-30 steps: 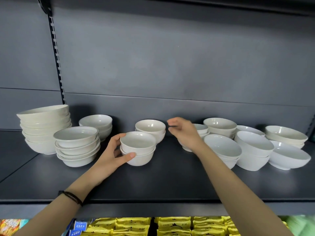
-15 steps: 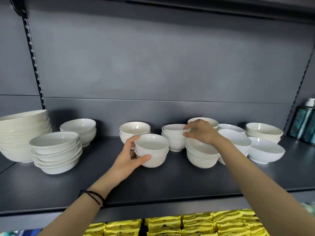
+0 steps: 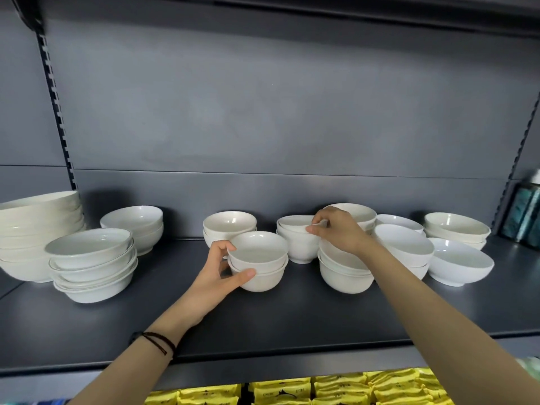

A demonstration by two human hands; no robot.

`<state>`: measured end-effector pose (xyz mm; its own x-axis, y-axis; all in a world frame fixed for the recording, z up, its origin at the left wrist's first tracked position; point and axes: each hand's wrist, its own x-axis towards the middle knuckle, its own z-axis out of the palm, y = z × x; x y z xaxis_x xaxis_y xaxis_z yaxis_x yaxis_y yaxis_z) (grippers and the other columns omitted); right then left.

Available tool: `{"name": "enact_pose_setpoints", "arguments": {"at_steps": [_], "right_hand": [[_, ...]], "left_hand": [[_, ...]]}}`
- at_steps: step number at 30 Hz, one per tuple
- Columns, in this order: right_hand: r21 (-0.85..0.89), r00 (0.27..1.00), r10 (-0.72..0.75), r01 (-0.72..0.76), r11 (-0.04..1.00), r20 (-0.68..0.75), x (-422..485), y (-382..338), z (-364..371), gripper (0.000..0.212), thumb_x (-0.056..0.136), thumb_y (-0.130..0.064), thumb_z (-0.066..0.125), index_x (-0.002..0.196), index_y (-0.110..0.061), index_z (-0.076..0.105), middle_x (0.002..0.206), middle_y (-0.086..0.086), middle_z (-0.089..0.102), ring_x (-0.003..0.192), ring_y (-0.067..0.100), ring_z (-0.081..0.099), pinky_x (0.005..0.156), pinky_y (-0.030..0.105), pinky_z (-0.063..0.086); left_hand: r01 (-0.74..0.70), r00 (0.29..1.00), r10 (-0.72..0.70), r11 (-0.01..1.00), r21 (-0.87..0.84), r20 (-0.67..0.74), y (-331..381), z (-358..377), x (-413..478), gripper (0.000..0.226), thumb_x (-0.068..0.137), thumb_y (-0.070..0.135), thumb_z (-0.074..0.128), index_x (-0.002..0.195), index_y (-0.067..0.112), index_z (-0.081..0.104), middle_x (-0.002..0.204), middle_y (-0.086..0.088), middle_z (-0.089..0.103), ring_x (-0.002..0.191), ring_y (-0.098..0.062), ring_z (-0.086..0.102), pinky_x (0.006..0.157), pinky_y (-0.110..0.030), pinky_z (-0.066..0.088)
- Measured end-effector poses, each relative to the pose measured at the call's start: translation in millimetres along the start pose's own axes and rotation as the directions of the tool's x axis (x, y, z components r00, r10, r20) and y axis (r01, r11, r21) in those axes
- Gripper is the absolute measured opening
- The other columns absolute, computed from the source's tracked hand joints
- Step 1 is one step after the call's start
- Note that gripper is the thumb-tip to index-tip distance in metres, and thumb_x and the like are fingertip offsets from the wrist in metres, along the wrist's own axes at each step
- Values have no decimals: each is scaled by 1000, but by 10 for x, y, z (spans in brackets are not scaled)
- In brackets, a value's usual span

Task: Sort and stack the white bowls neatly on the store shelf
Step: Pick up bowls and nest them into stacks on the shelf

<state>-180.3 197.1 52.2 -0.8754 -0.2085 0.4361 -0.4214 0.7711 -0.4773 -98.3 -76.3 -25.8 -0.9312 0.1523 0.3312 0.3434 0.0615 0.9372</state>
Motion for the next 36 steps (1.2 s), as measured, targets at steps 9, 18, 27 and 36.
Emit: {"name": "enact_pose_setpoints", "arguments": {"at_steps": [9, 18, 27, 36], "right_hand": [[120, 972, 31, -3, 993, -233, -28, -65, 54, 16, 86, -23, 72, 89, -8, 68, 77, -8, 59, 72, 6, 50, 65, 13, 34], [451, 927, 39, 144, 881, -373, -282, -454, 60, 15, 83, -20, 75, 75, -25, 64, 80, -9, 65, 81, 19, 61, 79, 30, 48], [450, 942, -81, 230, 863, -325, -581, -748, 394, 15, 81, -17, 77, 76, -26, 65, 81, -9, 66, 82, 5, 60, 79, 14, 44], [440, 960, -112, 220, 871, -259, -717, -742, 700, 7, 84, -19, 74, 83, -18, 67, 85, -8, 65, 86, 12, 60, 77, 30, 50]], "left_hand": [[-1, 1000, 1, 1000, 7, -13, 7, -1, 7, 42, 86, 13, 70, 110, 26, 38, 126, 7, 54, 115, -12, 55, 83, -23, 51], [-26, 999, 26, 1000, 7, 19, 13, -5, -1, 36, 89, 11, 65, 109, 23, 37, 121, 12, 57, 110, -6, 57, 88, -25, 50], [-71, 997, 70, 997, -32, -12, -8, -22, -2, 34, 88, 14, 66, 103, 27, 39, 124, 3, 55, 110, -12, 55, 83, -22, 50], [-59, 996, 53, 994, -96, -72, 14, 10, -32, 61, 84, 9, 69, 120, 36, 28, 132, 6, 53, 117, -8, 55, 80, -16, 51]]}}
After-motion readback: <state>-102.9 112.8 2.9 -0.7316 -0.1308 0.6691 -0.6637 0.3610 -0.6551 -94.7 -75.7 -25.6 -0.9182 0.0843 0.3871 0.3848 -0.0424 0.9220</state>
